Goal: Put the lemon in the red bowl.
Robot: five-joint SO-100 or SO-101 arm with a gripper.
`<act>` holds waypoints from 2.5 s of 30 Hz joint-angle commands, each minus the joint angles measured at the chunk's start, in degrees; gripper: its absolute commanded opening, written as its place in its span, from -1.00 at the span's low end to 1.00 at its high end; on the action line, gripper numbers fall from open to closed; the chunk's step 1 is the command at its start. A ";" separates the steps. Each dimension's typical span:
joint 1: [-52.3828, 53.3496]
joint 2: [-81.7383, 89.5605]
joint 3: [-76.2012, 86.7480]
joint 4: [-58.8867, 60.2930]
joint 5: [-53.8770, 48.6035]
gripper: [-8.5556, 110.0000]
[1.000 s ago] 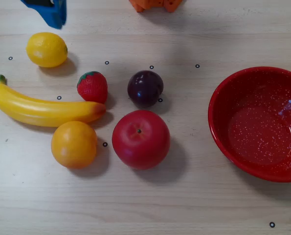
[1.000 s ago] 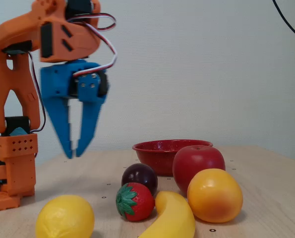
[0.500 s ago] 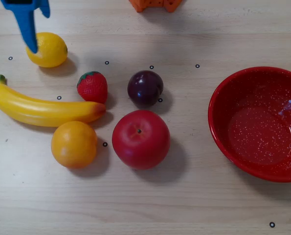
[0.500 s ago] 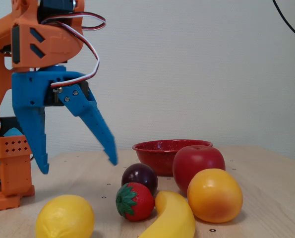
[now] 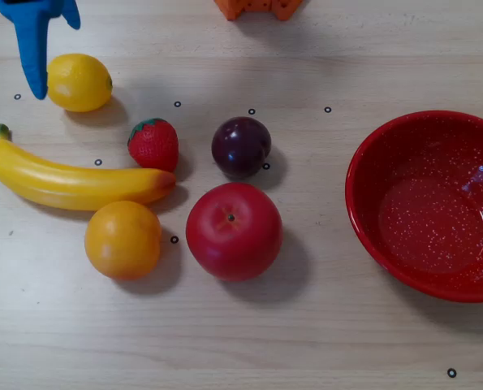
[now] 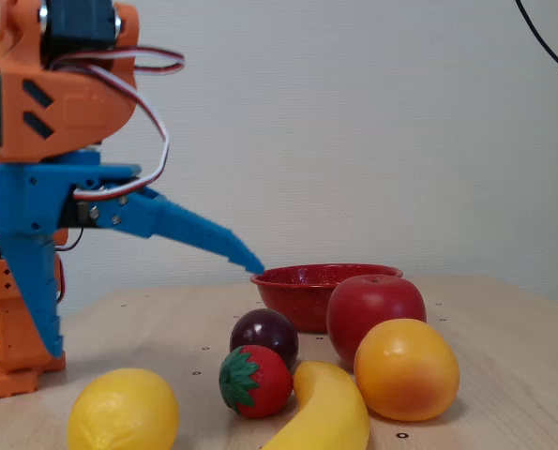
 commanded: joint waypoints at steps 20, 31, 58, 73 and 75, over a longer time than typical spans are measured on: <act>-2.02 0.18 6.06 -10.20 4.83 0.32; -1.23 -0.44 10.99 -17.23 4.83 0.31; 0.35 -0.70 15.29 -22.94 2.72 0.28; 0.53 -0.26 16.52 -24.26 2.20 0.24; 0.70 -0.26 16.61 -24.35 2.11 0.20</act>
